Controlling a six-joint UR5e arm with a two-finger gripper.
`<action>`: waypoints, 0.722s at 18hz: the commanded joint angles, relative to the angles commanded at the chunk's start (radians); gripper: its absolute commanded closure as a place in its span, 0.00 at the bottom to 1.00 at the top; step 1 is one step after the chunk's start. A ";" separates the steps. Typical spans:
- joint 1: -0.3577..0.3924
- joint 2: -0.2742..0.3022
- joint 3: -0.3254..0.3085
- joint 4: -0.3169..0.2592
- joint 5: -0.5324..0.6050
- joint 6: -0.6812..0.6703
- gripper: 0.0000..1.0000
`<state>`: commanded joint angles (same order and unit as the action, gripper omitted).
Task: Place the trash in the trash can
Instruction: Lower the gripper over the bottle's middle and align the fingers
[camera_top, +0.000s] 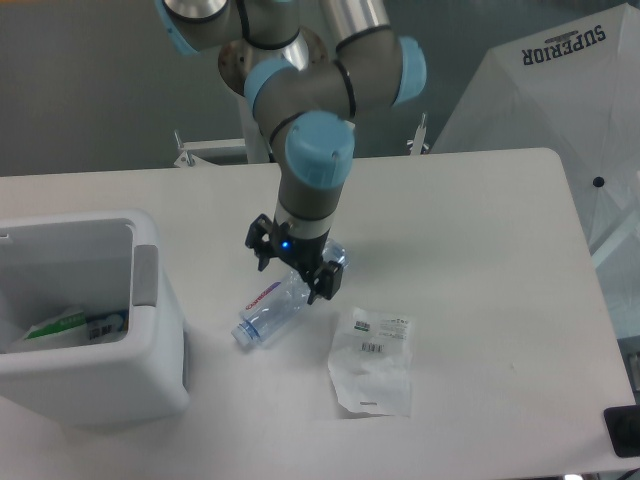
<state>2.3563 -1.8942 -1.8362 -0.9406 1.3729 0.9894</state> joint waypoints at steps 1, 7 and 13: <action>-0.005 -0.011 -0.001 0.025 0.000 0.000 0.00; -0.020 -0.039 -0.012 0.043 0.017 0.000 0.00; -0.032 -0.066 -0.015 0.045 0.026 0.005 0.00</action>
<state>2.3240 -1.9604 -1.8515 -0.8958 1.3989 0.9940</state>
